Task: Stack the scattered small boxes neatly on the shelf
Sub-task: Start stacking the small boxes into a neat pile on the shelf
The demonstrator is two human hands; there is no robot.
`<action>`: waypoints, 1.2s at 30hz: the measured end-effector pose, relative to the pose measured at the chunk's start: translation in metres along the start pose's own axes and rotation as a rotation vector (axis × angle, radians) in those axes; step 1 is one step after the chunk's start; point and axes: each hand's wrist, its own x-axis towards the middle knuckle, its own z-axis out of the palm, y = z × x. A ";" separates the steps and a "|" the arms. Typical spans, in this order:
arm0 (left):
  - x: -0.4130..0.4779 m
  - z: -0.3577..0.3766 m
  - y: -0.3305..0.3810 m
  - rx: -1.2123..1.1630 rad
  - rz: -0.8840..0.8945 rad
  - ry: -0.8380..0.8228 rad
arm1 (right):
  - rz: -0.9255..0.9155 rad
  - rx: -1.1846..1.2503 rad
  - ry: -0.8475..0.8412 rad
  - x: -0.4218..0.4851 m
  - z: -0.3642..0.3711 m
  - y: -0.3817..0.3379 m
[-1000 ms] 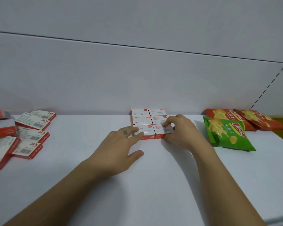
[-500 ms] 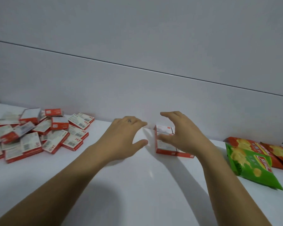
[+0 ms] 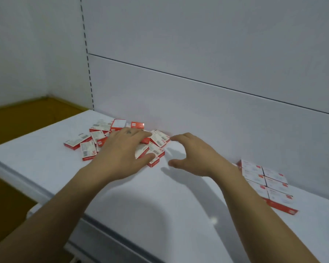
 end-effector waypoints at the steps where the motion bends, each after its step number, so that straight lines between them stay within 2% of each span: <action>1: -0.005 -0.003 -0.006 0.010 -0.034 0.001 | -0.021 -0.002 -0.012 0.007 0.006 -0.007; 6: -0.028 -0.008 -0.031 0.047 -0.177 -0.058 | -0.063 -0.049 -0.061 0.032 0.033 -0.033; 11: -0.041 -0.006 -0.047 0.086 -0.236 -0.112 | 0.034 -0.073 0.021 0.049 0.057 -0.053; 17: -0.047 0.000 -0.055 0.053 -0.216 -0.096 | 0.093 -0.139 0.130 0.060 0.086 -0.074; 24: -0.040 0.007 -0.050 0.028 -0.181 -0.105 | 0.114 -0.010 0.172 0.055 0.088 -0.070; 30: -0.015 0.010 -0.027 -0.007 -0.042 -0.047 | 0.125 0.075 0.200 0.029 0.055 -0.040; 36: 0.022 0.024 0.022 -0.052 0.172 -0.014 | 0.231 0.123 0.365 -0.010 0.021 0.010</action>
